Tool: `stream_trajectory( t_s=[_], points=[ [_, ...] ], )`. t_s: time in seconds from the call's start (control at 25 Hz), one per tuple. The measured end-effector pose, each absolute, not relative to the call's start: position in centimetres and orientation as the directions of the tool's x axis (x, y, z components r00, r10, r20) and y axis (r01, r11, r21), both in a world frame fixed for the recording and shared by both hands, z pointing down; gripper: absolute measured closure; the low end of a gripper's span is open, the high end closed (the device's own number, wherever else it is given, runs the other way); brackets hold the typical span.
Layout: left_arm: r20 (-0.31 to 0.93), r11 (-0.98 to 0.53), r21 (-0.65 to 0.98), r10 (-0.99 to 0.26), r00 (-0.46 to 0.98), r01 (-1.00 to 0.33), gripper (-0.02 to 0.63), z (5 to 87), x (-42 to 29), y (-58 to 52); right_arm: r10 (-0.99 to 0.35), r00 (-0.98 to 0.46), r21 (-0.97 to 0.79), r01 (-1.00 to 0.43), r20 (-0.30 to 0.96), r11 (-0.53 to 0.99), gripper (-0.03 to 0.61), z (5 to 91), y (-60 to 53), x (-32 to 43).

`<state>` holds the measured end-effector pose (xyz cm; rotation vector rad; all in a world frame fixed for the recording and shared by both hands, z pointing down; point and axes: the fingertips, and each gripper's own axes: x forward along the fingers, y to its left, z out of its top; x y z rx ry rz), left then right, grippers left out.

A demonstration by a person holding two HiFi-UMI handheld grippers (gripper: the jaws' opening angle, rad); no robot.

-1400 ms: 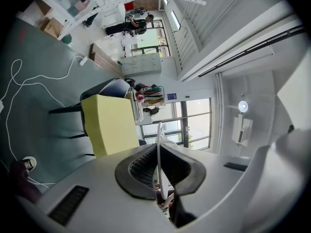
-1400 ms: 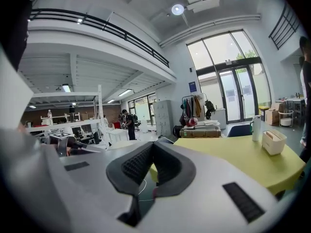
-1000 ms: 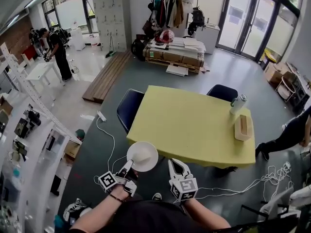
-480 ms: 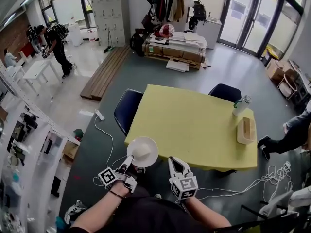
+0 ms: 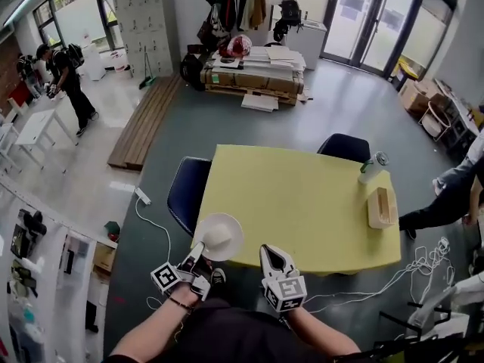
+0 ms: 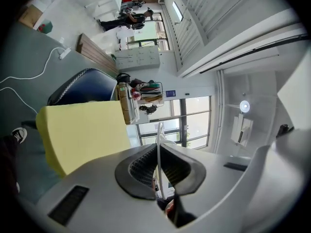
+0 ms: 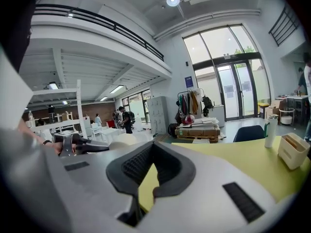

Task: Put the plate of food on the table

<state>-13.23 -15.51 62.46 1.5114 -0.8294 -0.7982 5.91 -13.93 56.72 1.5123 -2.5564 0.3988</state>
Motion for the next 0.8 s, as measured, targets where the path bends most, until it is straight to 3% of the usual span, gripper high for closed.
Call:
stream_trajectory(
  t_s=[0.8],
  points=[
    [0.011, -0.022, 0.999, -0.738, 0.675, -0.04, 0.594, 66.6, -15.7, -32.1, -0.911, -0.35, -0.101, -0.937, 0.219, 0.335, 0.566, 54.3, -27.8, 2.0]
  ],
)
